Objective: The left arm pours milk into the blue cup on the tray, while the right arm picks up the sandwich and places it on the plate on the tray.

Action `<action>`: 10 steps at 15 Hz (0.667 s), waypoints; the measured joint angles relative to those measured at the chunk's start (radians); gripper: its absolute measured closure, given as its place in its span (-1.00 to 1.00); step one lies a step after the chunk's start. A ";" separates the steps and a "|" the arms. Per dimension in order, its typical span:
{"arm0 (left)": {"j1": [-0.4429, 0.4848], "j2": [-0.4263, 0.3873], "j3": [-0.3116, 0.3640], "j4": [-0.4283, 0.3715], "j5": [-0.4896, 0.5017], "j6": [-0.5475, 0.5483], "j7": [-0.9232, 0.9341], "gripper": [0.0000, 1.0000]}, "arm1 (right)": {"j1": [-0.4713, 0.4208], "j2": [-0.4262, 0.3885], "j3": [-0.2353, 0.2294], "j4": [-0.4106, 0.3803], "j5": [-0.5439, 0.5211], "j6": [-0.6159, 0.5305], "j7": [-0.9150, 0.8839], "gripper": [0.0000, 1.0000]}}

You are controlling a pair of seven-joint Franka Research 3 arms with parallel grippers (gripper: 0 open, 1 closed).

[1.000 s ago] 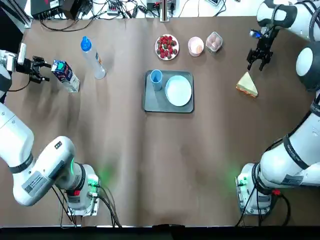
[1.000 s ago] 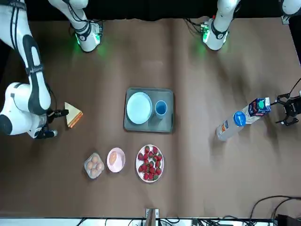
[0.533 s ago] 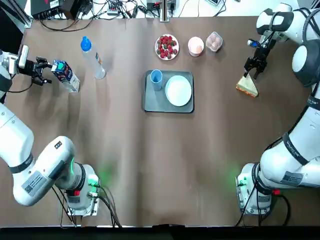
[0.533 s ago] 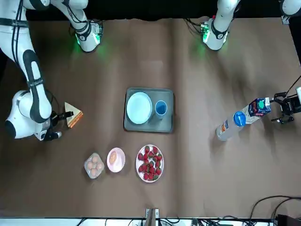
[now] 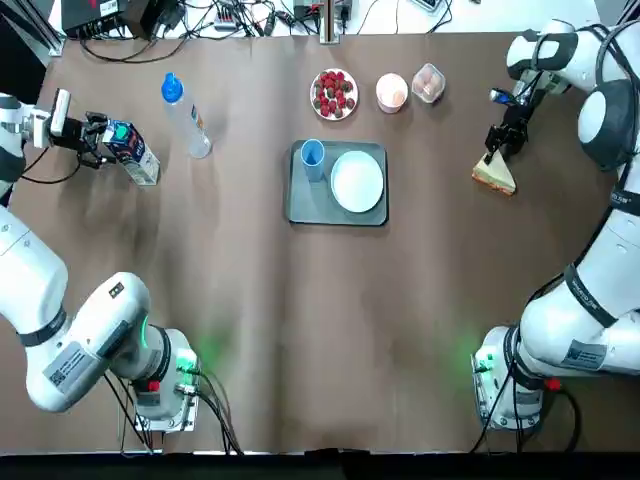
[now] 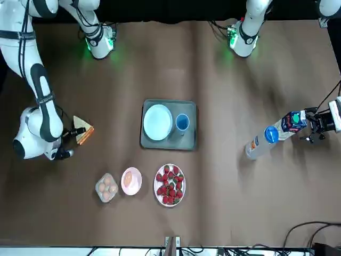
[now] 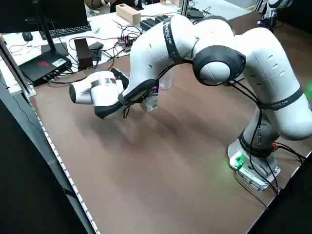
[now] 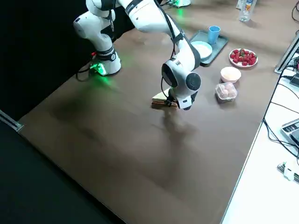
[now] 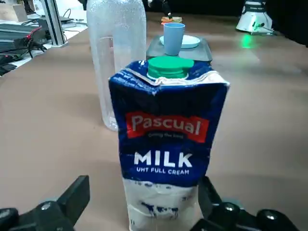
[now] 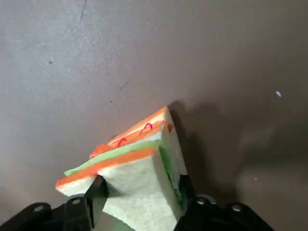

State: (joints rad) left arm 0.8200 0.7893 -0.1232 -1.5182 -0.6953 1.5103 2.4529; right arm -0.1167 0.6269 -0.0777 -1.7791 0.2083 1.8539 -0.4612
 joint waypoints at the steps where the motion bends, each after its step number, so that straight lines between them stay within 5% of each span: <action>1: 0.000 0.000 -0.003 -0.005 -0.001 0.000 0.000 -0.99 | 0.000 0.000 0.000 0.001 0.000 0.000 -0.001 -0.32; 8: -0.001 0.000 -0.012 -0.036 -0.014 0.013 0.001 -0.99 | 0.005 -0.004 0.003 0.020 0.000 -0.038 -0.005 0.58; 10: -0.001 0.000 -0.013 -0.040 -0.024 0.018 0.001 -0.99 | 0.026 -0.010 0.010 0.031 0.001 -0.049 -0.005 0.60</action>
State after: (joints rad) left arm 0.8191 0.7894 -0.1363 -1.5580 -0.7191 1.5279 2.4535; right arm -0.0904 0.6174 -0.0679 -1.7476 0.2092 1.8051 -0.4666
